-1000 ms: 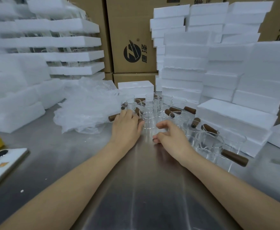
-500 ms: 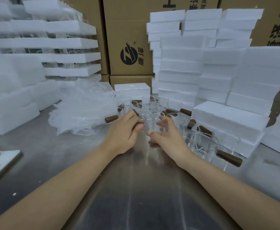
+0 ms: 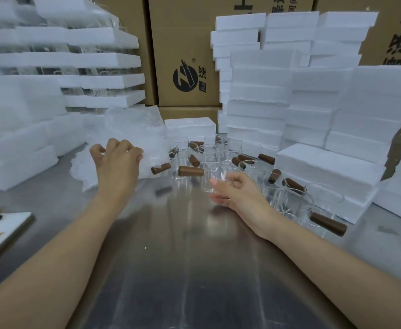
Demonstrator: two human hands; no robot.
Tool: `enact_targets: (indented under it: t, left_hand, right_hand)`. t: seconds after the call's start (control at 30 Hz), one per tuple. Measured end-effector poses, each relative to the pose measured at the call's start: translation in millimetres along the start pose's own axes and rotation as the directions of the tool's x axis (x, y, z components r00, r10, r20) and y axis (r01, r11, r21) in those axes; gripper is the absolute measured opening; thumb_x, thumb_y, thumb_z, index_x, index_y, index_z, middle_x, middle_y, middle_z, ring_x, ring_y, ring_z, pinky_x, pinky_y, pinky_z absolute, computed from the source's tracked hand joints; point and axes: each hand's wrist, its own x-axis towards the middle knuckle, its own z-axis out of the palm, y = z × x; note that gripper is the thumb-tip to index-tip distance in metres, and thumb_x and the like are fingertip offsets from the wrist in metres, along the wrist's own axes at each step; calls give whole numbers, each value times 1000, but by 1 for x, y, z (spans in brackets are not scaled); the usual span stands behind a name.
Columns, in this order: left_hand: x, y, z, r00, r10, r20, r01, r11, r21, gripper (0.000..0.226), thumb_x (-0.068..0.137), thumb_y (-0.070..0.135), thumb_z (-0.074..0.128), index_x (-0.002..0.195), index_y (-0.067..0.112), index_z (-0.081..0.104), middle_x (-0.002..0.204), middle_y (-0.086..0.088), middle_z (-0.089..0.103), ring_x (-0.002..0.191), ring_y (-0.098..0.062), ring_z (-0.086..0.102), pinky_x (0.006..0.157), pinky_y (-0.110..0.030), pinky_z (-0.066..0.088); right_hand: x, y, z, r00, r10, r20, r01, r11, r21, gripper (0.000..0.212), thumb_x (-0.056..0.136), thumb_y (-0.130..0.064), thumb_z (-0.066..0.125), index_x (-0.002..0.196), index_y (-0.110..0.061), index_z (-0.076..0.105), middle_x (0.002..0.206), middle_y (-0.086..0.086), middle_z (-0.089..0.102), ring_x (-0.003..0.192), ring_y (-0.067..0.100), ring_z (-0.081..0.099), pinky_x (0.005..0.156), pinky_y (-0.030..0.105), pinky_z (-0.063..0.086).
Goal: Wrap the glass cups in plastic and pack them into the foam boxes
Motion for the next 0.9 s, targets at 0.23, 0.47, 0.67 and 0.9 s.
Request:
enact_targets:
  t: [0.23, 0.47, 0.67, 0.9]
  left_hand:
    - [4, 12, -8, 979, 61, -194, -63, 998, -3, 24, 94, 26, 58, 78, 11, 67, 93, -5, 69, 84, -29, 60, 83, -38, 25]
    - [2, 7, -5, 994, -76, 84, 75, 997, 8, 14, 91, 8, 53, 102, 2, 59, 76, -15, 63, 75, -35, 54, 75, -39, 33]
    - [4, 2, -4, 998, -46, 48, 50, 995, -82, 20, 94, 15, 59, 97, 0, 73, 86, -18, 58, 81, -35, 52, 73, -42, 35]
    - [4, 21, -24, 941, 47, -335, -81, 993, -88, 24, 93, 19, 59, 79, 6, 74, 90, -9, 66, 82, -33, 57, 72, -40, 31]
  right_hand:
    - [-1, 0, -1, 1000, -4, 8, 5, 997, -75, 68, 50, -46, 82, 105, -20, 51, 104, 7, 58, 81, 17, 71, 85, 34, 57]
    - [0, 1, -3, 1000, 2, 22, 0, 993, -114, 75, 49, -51, 84, 108, -19, 51, 107, 8, 59, 82, 17, 72, 83, 32, 57]
    - [-2, -2, -1, 1000, 11, 24, -7, 988, -155, 71, 48, -53, 82, 105, -22, 51, 109, 7, 60, 84, 18, 72, 86, 35, 57]
    - [-11, -8, 2, 998, -61, 12, 62, 955, -291, 51, 71, -45, 78, 109, -22, 52, 103, -4, 64, 98, 16, 66, 97, 36, 48]
